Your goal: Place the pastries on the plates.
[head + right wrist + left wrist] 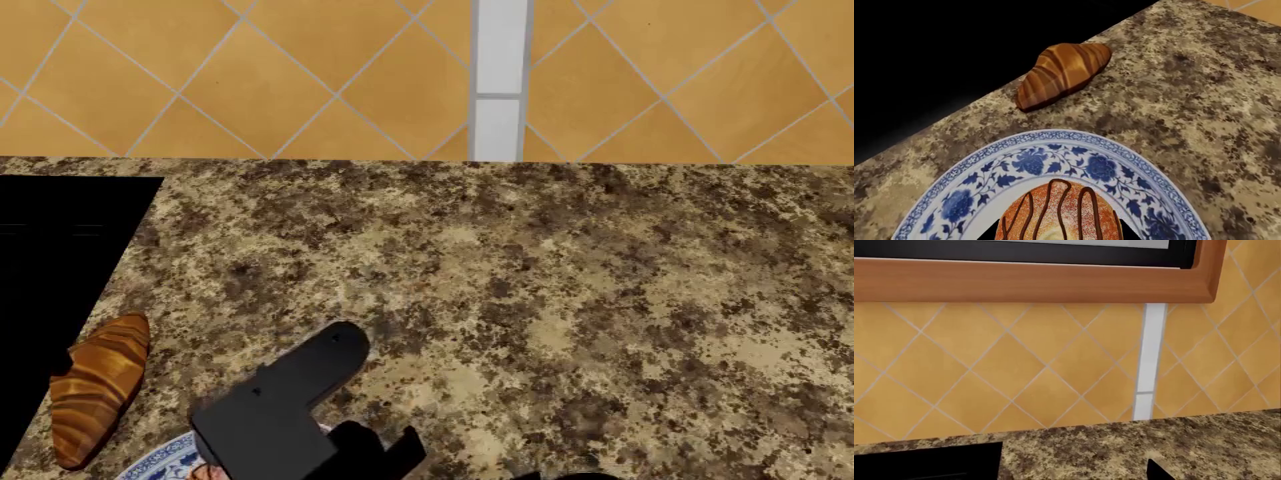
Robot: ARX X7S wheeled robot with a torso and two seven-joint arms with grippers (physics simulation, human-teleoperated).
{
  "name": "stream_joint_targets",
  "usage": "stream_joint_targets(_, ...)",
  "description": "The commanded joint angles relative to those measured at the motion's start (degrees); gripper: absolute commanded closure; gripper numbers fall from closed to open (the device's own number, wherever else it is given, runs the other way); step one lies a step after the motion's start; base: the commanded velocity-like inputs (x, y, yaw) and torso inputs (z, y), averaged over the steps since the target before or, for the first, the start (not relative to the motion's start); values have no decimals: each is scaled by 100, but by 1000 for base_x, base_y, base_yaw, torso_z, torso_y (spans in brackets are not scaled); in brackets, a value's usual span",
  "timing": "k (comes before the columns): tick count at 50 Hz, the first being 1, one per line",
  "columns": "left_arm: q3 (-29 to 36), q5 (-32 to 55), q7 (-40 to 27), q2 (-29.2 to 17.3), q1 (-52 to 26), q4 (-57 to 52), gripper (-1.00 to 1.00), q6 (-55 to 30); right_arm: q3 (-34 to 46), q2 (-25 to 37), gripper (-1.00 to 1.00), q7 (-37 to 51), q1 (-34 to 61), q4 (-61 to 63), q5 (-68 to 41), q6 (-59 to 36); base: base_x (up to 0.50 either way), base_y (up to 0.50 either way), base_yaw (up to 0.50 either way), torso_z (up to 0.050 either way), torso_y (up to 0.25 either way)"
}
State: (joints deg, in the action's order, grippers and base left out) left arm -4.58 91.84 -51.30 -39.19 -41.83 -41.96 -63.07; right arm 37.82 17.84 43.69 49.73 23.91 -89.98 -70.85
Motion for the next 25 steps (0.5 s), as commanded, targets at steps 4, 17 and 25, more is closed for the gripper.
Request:
stream_joint_targets(4, -105, -117, 99, 93, 13, 72, -100, 141, 42, -121, 100, -556, -145, -116, 442, 127, 0, 0, 0, 0, 0)
stream_joint_targets(17, -99, -14, -4, 54, 60, 15, -100, 196, 138, -93, 100, -600, -217, -198, 546, 205, 0, 0, 0, 0, 0)
stream_joint_targets(25, -100, -6, 26, 21, 69, 31, -100, 223, 165, -78, -100, -595, -216, -209, 564, 244, 0, 0, 0, 0, 0)
